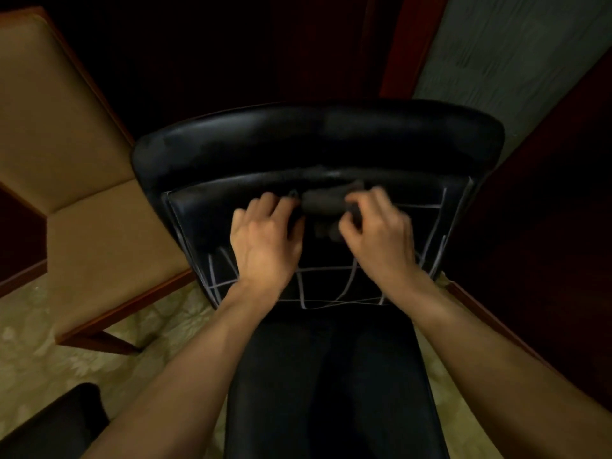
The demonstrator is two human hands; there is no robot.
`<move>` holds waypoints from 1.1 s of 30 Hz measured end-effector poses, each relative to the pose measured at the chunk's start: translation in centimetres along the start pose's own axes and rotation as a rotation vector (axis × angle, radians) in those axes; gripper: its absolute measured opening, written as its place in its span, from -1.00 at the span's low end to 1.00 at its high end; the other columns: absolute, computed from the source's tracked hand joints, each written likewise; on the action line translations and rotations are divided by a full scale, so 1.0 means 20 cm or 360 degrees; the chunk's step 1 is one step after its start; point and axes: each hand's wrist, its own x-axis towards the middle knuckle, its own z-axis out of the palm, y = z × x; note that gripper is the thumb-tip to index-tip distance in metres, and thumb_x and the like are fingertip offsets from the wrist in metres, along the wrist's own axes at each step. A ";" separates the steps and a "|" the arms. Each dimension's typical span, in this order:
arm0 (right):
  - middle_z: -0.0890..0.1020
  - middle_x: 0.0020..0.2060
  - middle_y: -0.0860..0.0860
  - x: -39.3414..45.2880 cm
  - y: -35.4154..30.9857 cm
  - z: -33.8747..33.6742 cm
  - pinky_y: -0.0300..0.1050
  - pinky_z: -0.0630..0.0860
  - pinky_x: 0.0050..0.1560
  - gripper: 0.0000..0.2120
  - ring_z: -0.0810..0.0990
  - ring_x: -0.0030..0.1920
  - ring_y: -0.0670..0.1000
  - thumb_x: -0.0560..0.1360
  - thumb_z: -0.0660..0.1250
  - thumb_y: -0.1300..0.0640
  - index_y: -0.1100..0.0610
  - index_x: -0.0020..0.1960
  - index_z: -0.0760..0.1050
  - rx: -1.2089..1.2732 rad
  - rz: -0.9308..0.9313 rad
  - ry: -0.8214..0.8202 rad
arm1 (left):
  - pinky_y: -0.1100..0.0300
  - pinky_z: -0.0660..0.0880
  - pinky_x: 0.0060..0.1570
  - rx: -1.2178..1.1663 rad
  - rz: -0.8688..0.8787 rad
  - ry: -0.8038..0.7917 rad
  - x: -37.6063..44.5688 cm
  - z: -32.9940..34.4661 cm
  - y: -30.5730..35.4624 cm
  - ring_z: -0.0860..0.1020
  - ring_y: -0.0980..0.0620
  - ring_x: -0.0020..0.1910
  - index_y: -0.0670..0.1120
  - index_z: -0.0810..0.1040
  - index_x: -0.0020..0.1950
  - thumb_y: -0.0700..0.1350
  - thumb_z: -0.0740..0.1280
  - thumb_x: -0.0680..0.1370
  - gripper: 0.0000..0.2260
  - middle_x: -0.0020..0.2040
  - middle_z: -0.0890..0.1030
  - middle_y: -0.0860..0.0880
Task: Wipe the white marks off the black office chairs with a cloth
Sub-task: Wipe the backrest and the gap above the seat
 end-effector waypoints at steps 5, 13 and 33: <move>0.56 -0.07 0.23 0.16 0.03 -0.07 0.03 0.53 -0.31 -0.74 0.60 -0.27 0.28 0.46 0.38 0.18 0.26 0.11 0.54 -0.0093 0.0085 0.0051 | -0.04 0.44 -0.14 -0.0097 0.0017 0.0134 0.14 0.00 0.11 0.54 -0.13 -0.07 -0.06 0.60 0.23 -0.10 0.38 0.53 -0.73 -0.01 0.57 -0.12; 0.58 -0.19 0.20 -0.06 0.14 0.00 -0.06 0.48 -0.46 -0.78 0.59 -0.42 0.24 0.40 0.48 0.21 0.26 -0.01 0.57 -0.0260 0.0039 -0.0266 | 0.11 0.25 -0.14 -0.0016 -0.0141 -0.0113 -0.09 0.14 0.17 0.52 -0.11 -0.12 -0.04 0.67 0.09 -0.17 0.45 0.47 -0.79 -0.12 0.59 -0.04; 0.56 -0.10 0.22 0.05 0.31 -0.25 0.08 0.56 -0.33 -0.81 0.60 -0.29 0.29 0.47 0.39 0.21 0.23 0.07 0.56 -0.0142 0.0111 -0.0148 | 0.06 0.41 -0.17 -0.0211 -0.0042 -0.0053 0.06 0.15 0.38 0.58 -0.10 -0.16 -0.03 0.68 0.07 -0.10 0.44 0.49 -0.83 -0.13 0.59 -0.04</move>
